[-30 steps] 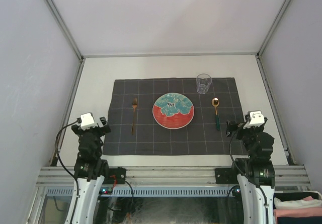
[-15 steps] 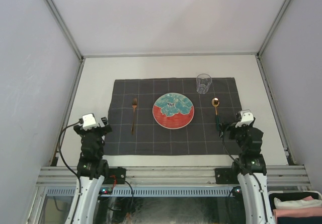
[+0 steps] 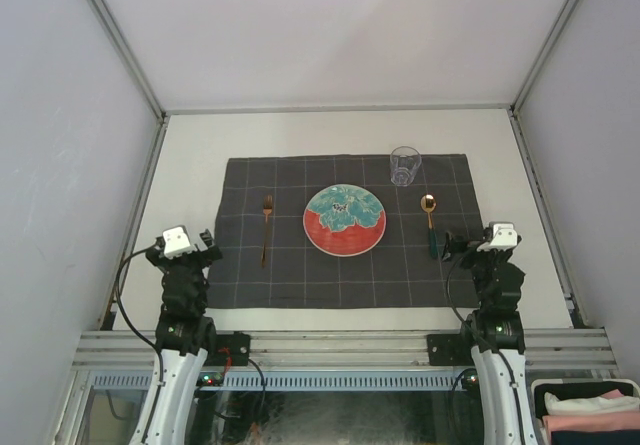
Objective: Set the dinner table for one person
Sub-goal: Reset both arms
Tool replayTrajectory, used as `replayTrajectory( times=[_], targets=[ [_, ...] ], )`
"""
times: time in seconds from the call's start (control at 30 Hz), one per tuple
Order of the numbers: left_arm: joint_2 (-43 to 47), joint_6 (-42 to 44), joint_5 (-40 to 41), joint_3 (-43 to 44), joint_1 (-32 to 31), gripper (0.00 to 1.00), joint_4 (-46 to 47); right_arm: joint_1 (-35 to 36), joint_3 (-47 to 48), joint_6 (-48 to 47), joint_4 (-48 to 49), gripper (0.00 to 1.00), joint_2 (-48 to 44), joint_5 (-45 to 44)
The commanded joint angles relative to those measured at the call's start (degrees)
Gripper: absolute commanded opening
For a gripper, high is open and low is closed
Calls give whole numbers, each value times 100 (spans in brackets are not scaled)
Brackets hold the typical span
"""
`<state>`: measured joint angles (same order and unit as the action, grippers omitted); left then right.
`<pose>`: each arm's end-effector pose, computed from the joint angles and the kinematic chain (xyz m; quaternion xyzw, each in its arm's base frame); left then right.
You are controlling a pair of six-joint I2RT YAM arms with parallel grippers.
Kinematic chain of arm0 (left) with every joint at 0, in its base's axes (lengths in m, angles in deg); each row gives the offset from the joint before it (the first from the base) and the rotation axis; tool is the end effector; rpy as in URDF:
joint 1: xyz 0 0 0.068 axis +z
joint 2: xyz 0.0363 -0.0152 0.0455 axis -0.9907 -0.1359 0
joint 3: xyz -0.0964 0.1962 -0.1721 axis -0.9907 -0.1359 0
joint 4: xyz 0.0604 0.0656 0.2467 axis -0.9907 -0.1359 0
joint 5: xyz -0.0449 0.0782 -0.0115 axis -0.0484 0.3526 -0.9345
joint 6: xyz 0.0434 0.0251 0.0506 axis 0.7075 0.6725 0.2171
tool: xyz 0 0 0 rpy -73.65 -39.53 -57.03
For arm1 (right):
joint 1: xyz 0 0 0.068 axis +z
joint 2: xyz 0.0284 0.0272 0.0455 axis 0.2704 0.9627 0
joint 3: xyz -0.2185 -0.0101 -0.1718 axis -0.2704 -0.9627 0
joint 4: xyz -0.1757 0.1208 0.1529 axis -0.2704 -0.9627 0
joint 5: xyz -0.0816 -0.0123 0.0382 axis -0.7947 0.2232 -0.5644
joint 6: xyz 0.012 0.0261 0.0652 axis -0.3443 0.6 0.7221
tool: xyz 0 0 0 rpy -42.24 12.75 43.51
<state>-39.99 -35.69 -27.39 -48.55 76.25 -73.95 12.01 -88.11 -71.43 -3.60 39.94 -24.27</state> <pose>0.1244 0.0119 0.1706 -0.1315 0.7135 0.1038 0.6803 0.1267 -0.0034 0.1630 0.0090 0.7504 0.0203 0.6606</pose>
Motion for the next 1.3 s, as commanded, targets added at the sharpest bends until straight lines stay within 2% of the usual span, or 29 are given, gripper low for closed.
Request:
replayTrajectory(
  times=[0.0,0.17,0.23,0.4,0.6,0.77,0.97,1.27],
  targets=[
    [477,168,-153,-383,18,100,145,-14,-323,281,-177,100,-451,-435],
    [1037,311,-499,-575,27,100,-87,-17,-314,125,7,100,-188,-85],
    [1208,295,-401,-587,22,100,-178,-10,-287,72,123,100,36,9],
    [1004,57,124,-570,22,100,-77,-4,-298,86,112,100,3,-27],
    [1078,65,126,-572,23,100,-104,-22,-283,114,105,100,4,-76],
    [1109,63,125,-570,23,100,-131,-406,-323,211,-221,100,-520,229],
    [1104,63,124,-577,22,100,-133,-398,-284,131,67,100,-33,408],
    [1104,63,126,-568,22,100,-131,-390,-292,131,38,100,-93,421]
  ],
)
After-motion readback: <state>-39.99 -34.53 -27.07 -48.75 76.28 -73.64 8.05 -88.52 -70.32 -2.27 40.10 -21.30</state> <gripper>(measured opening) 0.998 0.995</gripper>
